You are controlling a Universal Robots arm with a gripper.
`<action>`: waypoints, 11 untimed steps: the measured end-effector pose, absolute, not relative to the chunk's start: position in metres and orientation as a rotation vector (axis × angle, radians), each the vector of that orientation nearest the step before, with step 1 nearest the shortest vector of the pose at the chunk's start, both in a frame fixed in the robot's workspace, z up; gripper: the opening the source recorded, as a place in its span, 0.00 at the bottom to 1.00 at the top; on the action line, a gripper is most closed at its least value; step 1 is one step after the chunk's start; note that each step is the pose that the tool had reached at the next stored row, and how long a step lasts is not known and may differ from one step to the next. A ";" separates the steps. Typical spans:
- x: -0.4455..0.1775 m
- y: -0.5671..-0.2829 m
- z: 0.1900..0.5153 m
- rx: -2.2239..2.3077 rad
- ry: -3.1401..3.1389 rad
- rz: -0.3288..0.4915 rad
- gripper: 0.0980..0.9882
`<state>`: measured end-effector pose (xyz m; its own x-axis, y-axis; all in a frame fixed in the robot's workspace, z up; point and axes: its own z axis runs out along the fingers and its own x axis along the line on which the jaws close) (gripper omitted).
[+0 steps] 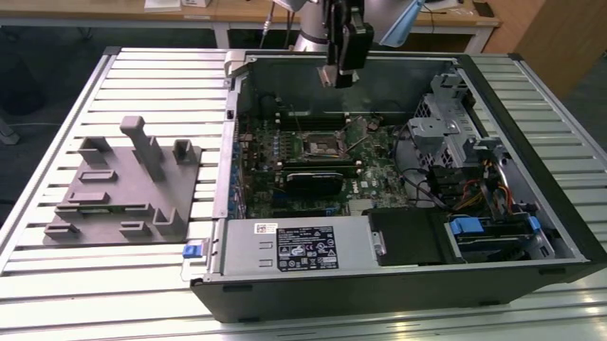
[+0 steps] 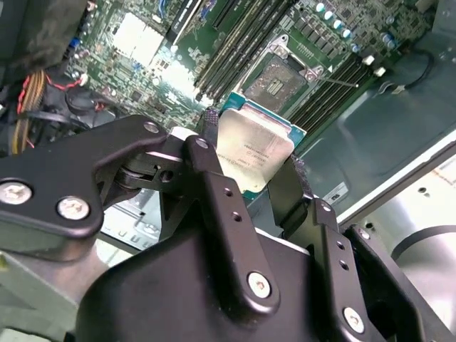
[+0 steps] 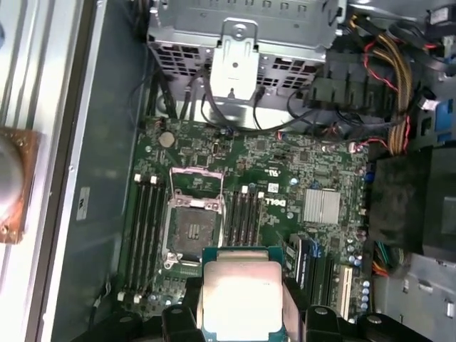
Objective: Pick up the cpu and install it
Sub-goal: 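Place the cpu into insertion slot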
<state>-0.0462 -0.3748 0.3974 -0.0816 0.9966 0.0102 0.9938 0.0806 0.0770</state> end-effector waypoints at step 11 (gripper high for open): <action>-0.049 -0.372 0.392 2.164 2.211 0.096 0.48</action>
<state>-0.0491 -0.3725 0.3916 -0.0217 0.9997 0.0101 0.9969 0.0209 0.0764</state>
